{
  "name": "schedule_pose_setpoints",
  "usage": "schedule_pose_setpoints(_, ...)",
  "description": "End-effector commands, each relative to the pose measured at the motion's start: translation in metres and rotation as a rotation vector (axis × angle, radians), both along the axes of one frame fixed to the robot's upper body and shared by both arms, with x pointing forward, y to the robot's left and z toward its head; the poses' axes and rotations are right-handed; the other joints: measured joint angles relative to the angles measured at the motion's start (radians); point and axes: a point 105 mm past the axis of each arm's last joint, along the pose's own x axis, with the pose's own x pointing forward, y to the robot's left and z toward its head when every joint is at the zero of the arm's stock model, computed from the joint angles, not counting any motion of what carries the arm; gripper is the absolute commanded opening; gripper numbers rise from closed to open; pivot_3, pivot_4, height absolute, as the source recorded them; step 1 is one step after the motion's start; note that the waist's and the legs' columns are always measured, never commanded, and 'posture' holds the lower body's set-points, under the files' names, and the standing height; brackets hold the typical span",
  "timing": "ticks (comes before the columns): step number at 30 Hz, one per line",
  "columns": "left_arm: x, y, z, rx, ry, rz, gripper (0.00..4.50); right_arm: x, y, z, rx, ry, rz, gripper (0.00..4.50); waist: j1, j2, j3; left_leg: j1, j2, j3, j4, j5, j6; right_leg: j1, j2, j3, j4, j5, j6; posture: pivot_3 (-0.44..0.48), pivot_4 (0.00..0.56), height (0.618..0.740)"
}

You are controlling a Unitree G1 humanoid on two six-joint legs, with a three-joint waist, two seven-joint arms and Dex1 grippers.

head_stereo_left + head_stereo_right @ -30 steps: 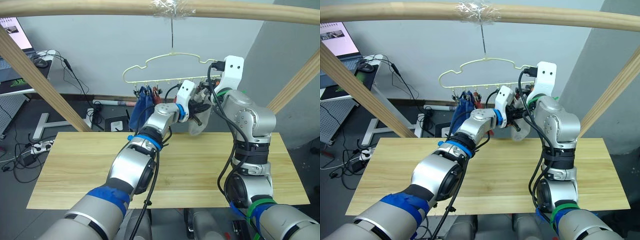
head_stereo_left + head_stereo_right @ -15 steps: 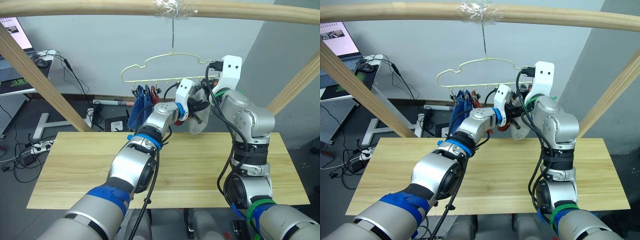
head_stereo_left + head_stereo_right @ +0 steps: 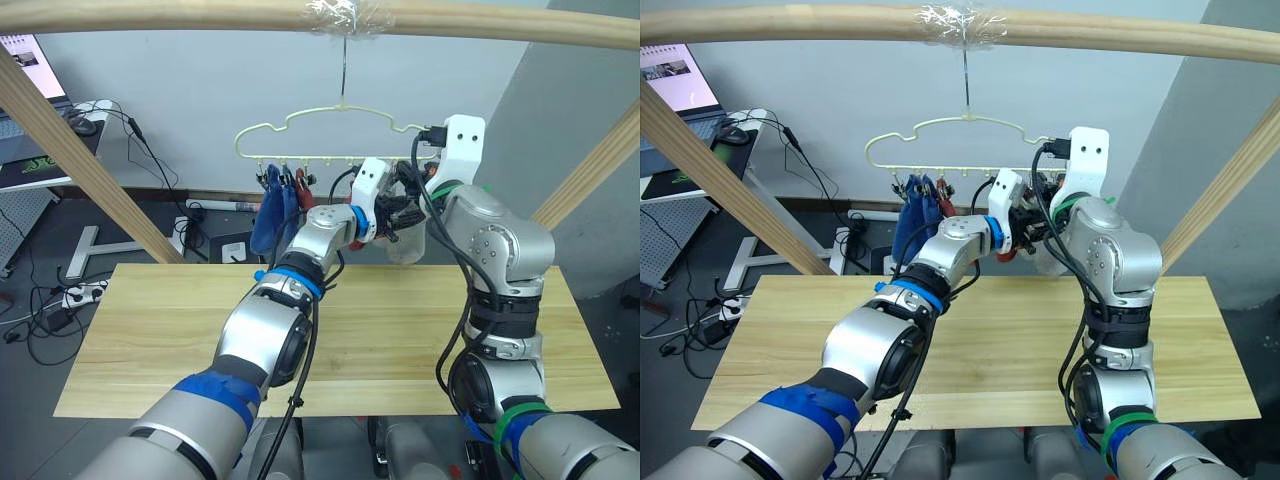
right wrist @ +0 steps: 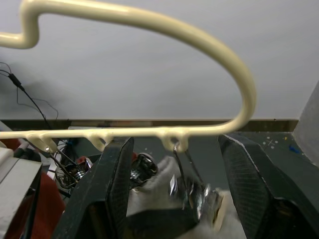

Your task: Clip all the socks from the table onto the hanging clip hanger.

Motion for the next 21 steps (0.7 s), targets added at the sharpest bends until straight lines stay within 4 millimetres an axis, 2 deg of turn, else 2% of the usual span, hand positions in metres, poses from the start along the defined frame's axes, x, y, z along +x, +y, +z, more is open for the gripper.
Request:
schedule_pose_setpoints(1, -0.004, 0.002, 0.010, -0.014, -0.037, -0.034, 3.52, -0.012, -0.003, 0.005, -0.007, -0.037, 0.022, 2.76, 0.000, 0.000, 0.000, 0.000, 0.000, 0.000, 0.000, 0.000, 0.000, 0.000, 0.000, 0.000, 0.000, 0.000, 0.000, 0.037, 0.201, 0.740)
schedule_pose_setpoints(5, -0.016, 0.015, 0.007, -0.067, 0.003, -0.059, 3.52, -0.030, -0.013, -0.012, -0.032, -0.011, 0.029, 2.76, -0.001, 0.000, 0.000, 0.000, 0.000, 0.000, 0.000, 0.000, 0.000, 0.001, 0.000, 0.000, 0.000, 0.000, 0.000, 0.033, 0.196, 0.740)
schedule_pose_setpoints(9, -0.031, 0.041, -0.001, -0.102, 0.031, -0.012, 3.52, -0.052, -0.023, -0.032, -0.052, 0.019, 0.047, 2.76, -0.002, 0.001, 0.000, 0.001, 0.000, -0.001, 0.001, 0.000, 0.000, 0.001, 0.000, 0.000, 0.002, 0.000, 0.000, 0.025, 0.192, 0.740)
schedule_pose_setpoints(13, -0.044, 0.078, -0.014, -0.143, 0.039, 0.114, 3.52, -0.078, -0.031, -0.060, -0.085, 0.046, 0.086, 2.76, -0.001, 0.001, -0.001, 0.003, 0.000, -0.001, 0.002, 0.000, 0.000, 0.003, 0.000, 0.000, 0.003, 0.000, 0.000, 0.023, 0.184, 0.740)
schedule_pose_setpoints(17, -0.060, 0.123, -0.043, -0.094, 0.054, 0.270, 3.52, -0.105, -0.047, -0.105, -0.096, 0.107, 0.074, 2.76, -0.001, 0.001, -0.003, 0.004, 0.000, -0.002, 0.005, 0.000, 0.000, 0.005, 0.000, 0.000, 0.004, 0.000, 0.000, 0.036, 0.179, 0.740)
schedule_pose_setpoints(21, -0.081, 0.160, -0.065, -0.061, 0.050, 0.416, 3.52, -0.128, -0.052, -0.128, -0.083, 0.119, 0.059, 2.76, -0.002, 0.001, -0.003, 0.006, 0.000, -0.001, 0.006, 0.000, 0.000, 0.006, 0.000, 0.001, 0.004, 0.000, 0.000, 0.061, 0.175, 0.740)
